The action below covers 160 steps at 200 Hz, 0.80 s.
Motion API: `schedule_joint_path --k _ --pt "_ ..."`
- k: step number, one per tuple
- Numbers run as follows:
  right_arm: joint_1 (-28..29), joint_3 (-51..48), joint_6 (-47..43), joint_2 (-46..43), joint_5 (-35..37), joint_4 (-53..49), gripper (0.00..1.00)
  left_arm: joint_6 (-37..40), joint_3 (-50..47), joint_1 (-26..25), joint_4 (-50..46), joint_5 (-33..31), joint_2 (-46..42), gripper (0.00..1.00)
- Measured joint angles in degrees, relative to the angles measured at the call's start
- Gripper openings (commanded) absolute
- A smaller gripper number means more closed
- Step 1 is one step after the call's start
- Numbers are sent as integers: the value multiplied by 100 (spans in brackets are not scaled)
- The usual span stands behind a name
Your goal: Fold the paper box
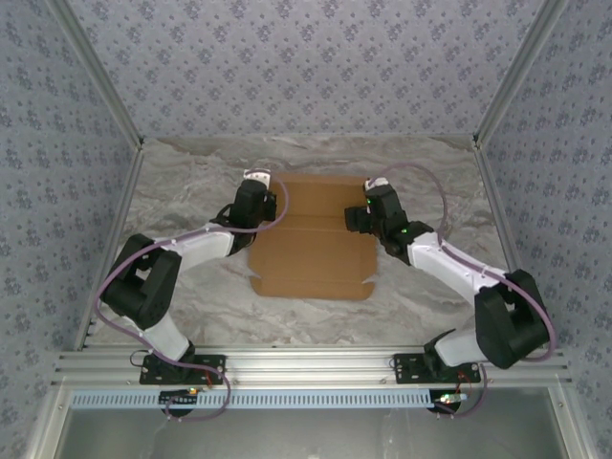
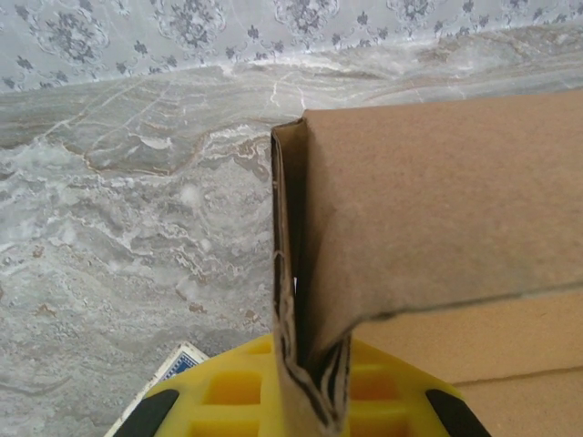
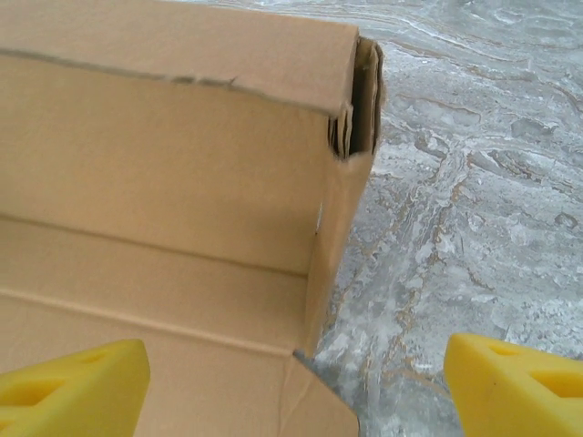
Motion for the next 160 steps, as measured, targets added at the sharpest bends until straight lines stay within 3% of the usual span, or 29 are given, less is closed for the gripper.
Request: schedule_joint_path --k 56,115,160 --pt "-118 -31 -264 -890 -166 -474 86 149 256 0 -522 101 -2 0" --pt "-540 151 -339 -1624 -404 -1123 86 199 1937 155 -3327 1200 -356 0" --pt "-841 232 -326 -2072 -761 -1333 86 380 2640 520 -5027 2111 -337 0"
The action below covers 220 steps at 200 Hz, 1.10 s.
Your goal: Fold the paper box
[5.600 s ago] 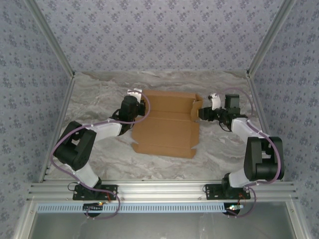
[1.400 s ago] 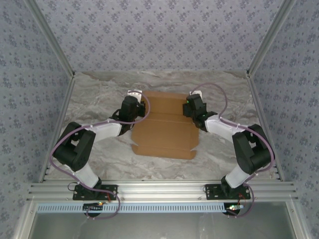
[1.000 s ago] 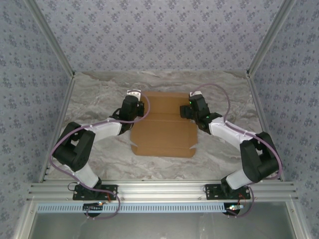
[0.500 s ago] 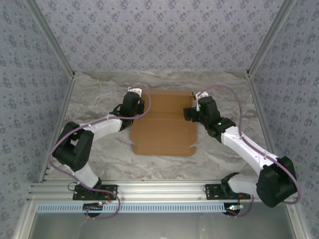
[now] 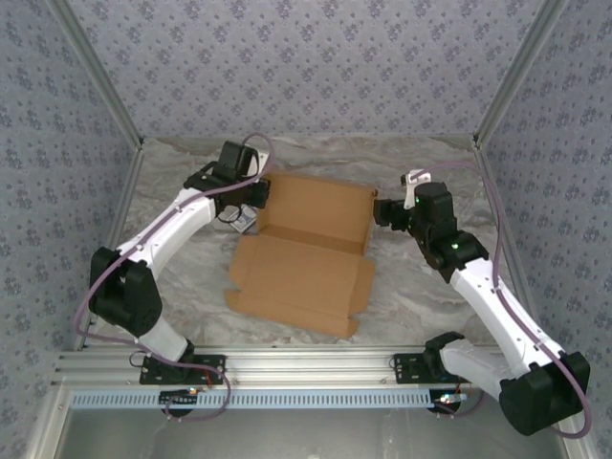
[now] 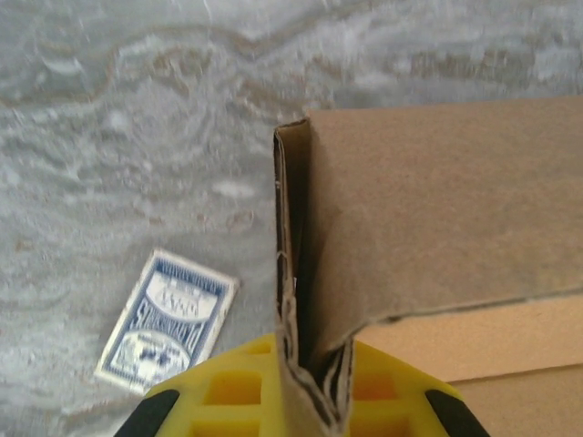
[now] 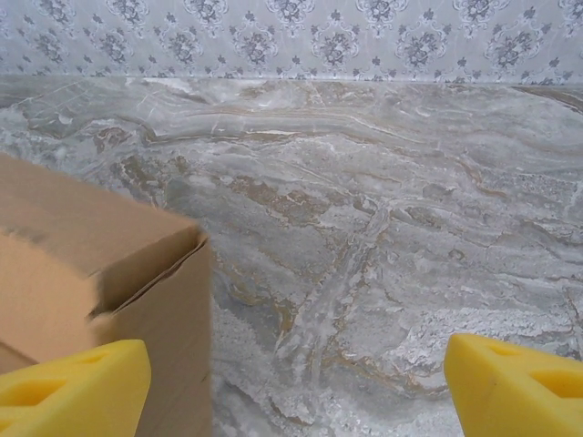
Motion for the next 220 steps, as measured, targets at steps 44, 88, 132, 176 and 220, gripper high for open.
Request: schedule_joint_path --k 44,88,132,176,220 --pt "-125 -2 11 -44 -238 -131 86 361 739 155 -1174 562 798 0" --pt "-181 -35 33 -74 -363 -166 86 726 1624 140 -2205 654 1893 4" --pt "-192 -203 57 -72 -428 -173 86 916 2629 24 -3049 409 2824 15" --pt "-192 -278 79 -70 -433 -181 86 981 3569 -111 -3510 356 3587 31" --pt "-192 -350 151 -24 -538 -173 86 1001 4122 -118 -3652 481 3862 39"
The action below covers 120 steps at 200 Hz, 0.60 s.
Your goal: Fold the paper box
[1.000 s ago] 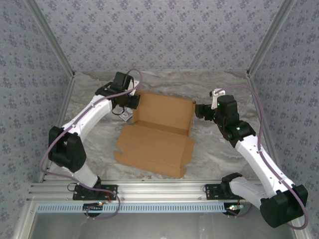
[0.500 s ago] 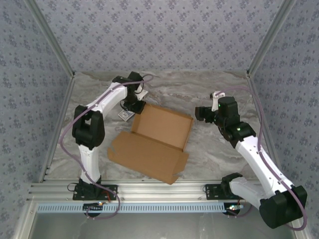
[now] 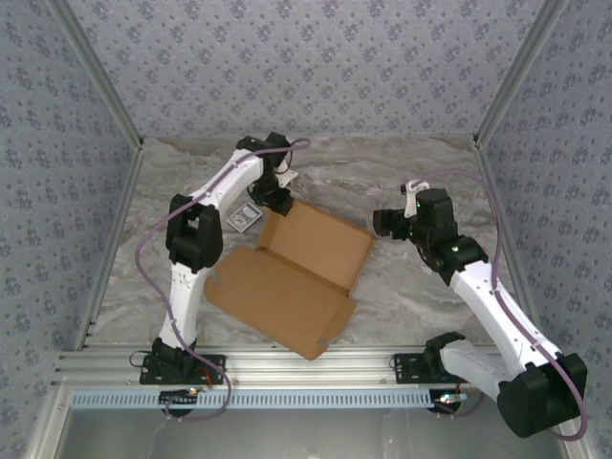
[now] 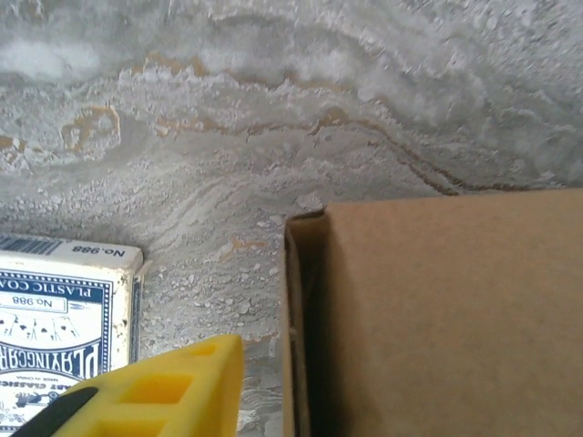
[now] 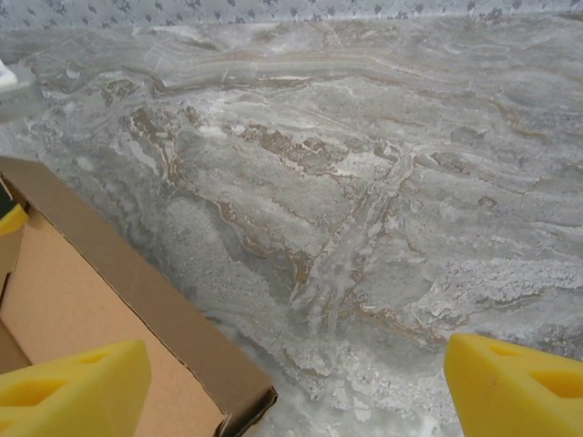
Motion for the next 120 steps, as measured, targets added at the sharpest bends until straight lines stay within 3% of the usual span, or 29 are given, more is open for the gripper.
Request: schedule_joint_path --k 61,120 --pt "15 -31 120 315 -219 52 86 -4 330 0 7 9 522 42" --pt "146 20 212 973 -404 96 85 -50 669 -2 9 33 1069 55"
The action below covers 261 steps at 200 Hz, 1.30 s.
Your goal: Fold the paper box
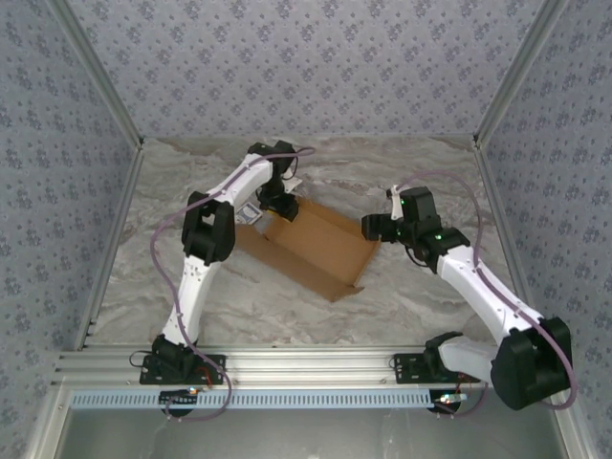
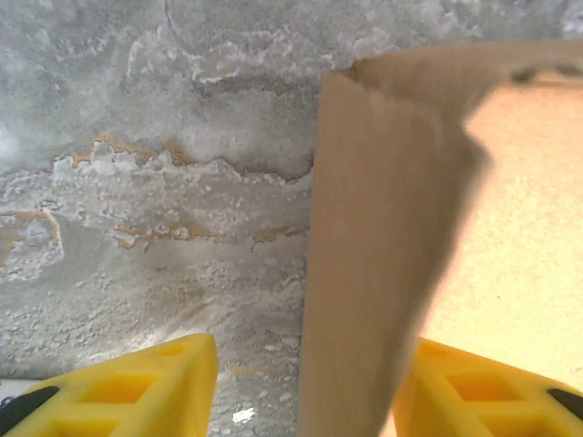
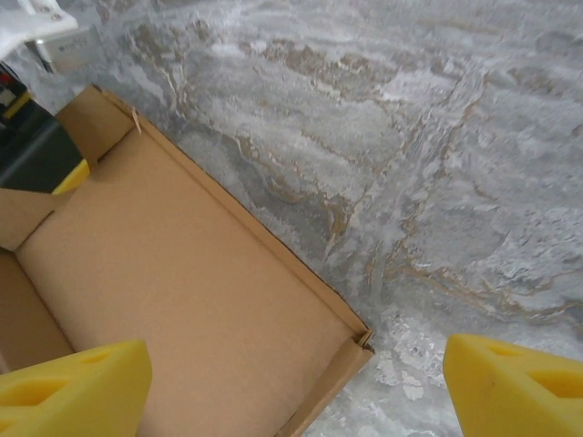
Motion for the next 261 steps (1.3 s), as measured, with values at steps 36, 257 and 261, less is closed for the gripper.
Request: schedule_joint_path --k 36,257,261 --pt "39 442 13 940 -35 -35 85 -26 146 0 4 144 26 65" --pt "-789 2739 -334 4118 -485 -739 48 -763 -1464 994 1926 846 -3331 73" --pt "-861 2688 -321 4100 -516 -708 48 -793 -1591 1043 2006 841 -3421 73"
